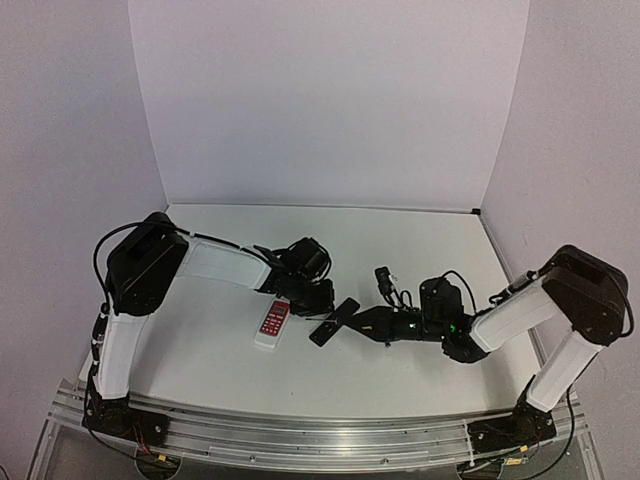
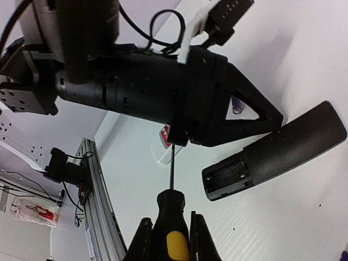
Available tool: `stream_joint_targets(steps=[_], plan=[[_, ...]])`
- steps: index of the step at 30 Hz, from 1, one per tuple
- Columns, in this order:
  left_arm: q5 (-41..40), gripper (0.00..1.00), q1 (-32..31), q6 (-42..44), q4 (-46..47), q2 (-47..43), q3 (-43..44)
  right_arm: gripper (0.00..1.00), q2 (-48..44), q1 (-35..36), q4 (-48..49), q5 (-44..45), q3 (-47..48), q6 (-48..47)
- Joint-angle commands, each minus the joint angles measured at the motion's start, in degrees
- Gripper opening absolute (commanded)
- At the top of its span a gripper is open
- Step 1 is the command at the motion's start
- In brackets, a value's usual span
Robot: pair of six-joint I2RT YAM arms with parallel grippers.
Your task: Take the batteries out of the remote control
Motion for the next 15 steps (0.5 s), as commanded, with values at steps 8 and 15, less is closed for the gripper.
stream_joint_targets(steps=[8, 15], plan=[[-3.2, 0.23, -0.6, 2.8, -21.6, 3.6, 3.8, 0.0, -28.8, 0.2, -43.9, 16.2, 2.3, -8.1], [-6.5, 0.45, 1.1, 5.7, -21.5, -4.9, 7.2, 0.0, -41.8, 0.1, -64.4, 36.3, 5.3, -9.6]])
